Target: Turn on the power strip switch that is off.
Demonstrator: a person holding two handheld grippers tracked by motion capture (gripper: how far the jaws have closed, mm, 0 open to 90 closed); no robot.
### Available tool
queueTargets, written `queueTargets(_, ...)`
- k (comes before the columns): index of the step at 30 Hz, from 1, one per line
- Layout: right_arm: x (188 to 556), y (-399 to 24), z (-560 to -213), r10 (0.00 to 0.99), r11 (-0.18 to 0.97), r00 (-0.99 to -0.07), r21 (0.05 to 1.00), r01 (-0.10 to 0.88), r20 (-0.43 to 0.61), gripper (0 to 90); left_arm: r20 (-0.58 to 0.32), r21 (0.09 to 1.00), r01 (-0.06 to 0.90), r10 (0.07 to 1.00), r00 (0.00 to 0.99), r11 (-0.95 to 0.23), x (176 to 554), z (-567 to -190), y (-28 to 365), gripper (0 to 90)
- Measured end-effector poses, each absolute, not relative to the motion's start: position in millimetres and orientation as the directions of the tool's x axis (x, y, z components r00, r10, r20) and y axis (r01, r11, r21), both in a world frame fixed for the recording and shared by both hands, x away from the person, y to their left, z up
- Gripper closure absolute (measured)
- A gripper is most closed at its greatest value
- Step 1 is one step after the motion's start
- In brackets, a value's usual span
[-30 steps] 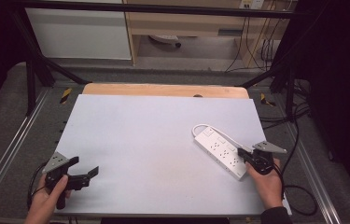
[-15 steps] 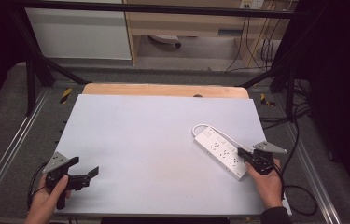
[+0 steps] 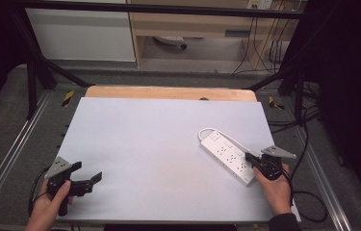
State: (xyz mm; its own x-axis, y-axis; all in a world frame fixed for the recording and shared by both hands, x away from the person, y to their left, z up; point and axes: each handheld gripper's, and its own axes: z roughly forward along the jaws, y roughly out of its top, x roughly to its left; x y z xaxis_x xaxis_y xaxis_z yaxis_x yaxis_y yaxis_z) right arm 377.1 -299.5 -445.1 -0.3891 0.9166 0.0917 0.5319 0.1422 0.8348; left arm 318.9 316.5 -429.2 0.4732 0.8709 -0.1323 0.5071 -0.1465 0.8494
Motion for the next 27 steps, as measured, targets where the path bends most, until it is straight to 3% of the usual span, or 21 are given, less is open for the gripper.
queueTargets(27, 378.0, -297.8, -446.8, 0.916, 0.154, -0.394, 0.833, 0.531, 0.082, 90.0, -0.131, 0.848, 0.509, 0.870, 0.474, -0.149, 319.0, -429.4, 316.4, 6.5)
